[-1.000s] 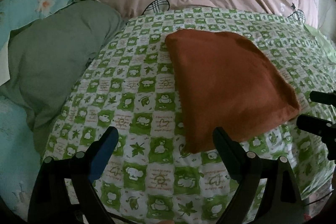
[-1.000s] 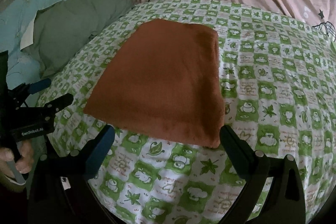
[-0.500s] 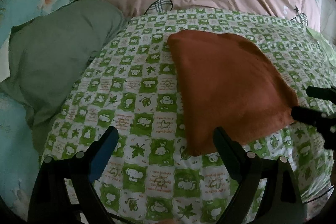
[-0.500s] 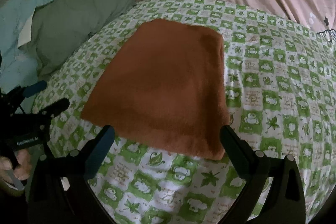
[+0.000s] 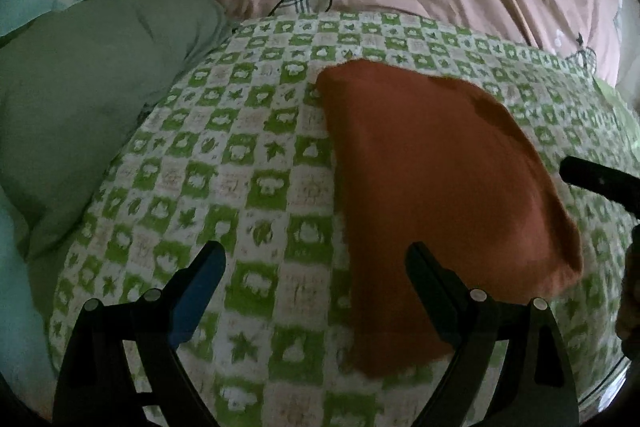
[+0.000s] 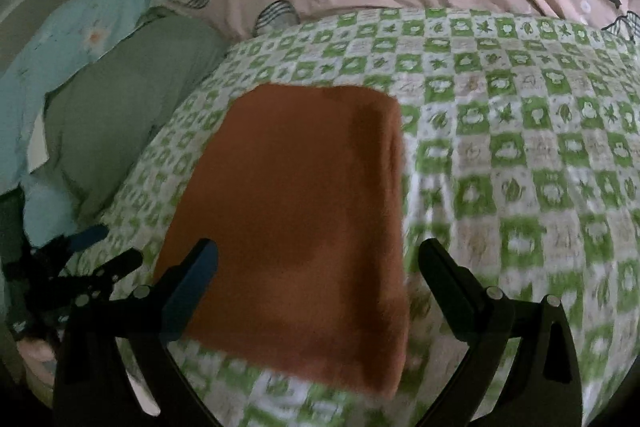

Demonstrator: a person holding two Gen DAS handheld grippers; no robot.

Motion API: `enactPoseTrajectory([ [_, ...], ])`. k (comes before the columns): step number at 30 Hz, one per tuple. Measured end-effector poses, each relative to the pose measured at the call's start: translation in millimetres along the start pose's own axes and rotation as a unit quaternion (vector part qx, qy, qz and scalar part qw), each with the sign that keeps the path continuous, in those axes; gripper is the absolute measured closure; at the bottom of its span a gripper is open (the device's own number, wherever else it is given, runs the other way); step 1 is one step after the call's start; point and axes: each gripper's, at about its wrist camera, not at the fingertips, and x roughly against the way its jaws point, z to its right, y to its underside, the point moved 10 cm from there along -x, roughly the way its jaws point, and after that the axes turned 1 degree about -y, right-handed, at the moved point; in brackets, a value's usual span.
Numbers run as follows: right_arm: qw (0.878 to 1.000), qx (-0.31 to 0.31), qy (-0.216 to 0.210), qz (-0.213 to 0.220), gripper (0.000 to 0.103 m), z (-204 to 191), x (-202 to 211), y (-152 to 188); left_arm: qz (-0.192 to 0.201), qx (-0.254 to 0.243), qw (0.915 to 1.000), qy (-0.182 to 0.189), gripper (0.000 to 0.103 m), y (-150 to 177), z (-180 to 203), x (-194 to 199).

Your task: Fold small clothes

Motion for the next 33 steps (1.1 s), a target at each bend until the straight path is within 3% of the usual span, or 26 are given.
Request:
enactPoseTrajectory([
  [3,1.000,-0.025,-0.006,0.005,0.010,15,-20,-24,-0.005,0.006,0.9999,0.011,0.011,-14,1,-16],
  [5,0.999,-0.038,-0.010,-0.002,0.030,23,-35,-37,-0.012,0.011,0.9998,0.013,0.011,-21,0,-29],
  [10,0.996,-0.080,-0.017,-0.026,0.034,48,-85,-64,-0.032,0.036,0.9985,0.024,0.011,-37,-5,-65],
  [13,0.993,-0.101,-0.049,-0.046,0.088,51,-105,-67,-0.047,0.041,0.9977,0.026,0.013,-39,-6,-83],
  [14,0.993,-0.100,-0.062,-0.017,0.090,48,-95,-74,-0.046,0.041,0.9976,0.030,0.014,-39,-5,-83],
  [16,0.993,-0.085,-0.071,0.029,0.091,41,-71,-83,-0.037,0.032,0.9984,0.027,0.014,-40,-2,-82],
  [18,0.995,-0.075,-0.052,0.045,0.091,43,-64,-83,-0.036,0.025,0.9988,0.021,0.013,-39,2,-85],
  [21,0.998,-0.063,-0.004,0.005,0.091,54,-92,-69,-0.041,0.022,0.9987,0.021,0.013,-38,8,-93],
  [23,0.997,-0.072,-0.002,-0.008,0.090,61,-103,-61,-0.040,0.019,0.9989,0.017,0.012,-38,7,-94],
  [24,0.997,-0.082,0.002,-0.004,0.089,65,-102,-61,-0.040,0.017,0.9989,0.016,0.012,-38,7,-94],
  [26,0.996,-0.089,0.012,-0.003,0.073,68,-99,-63,-0.042,0.019,0.9989,0.014,0.012,-38,6,-92],
  [33,0.994,-0.104,0.023,0.031,0.072,64,-55,-54,-0.044,0.038,0.9981,0.020,0.013,-27,5,-67],
])
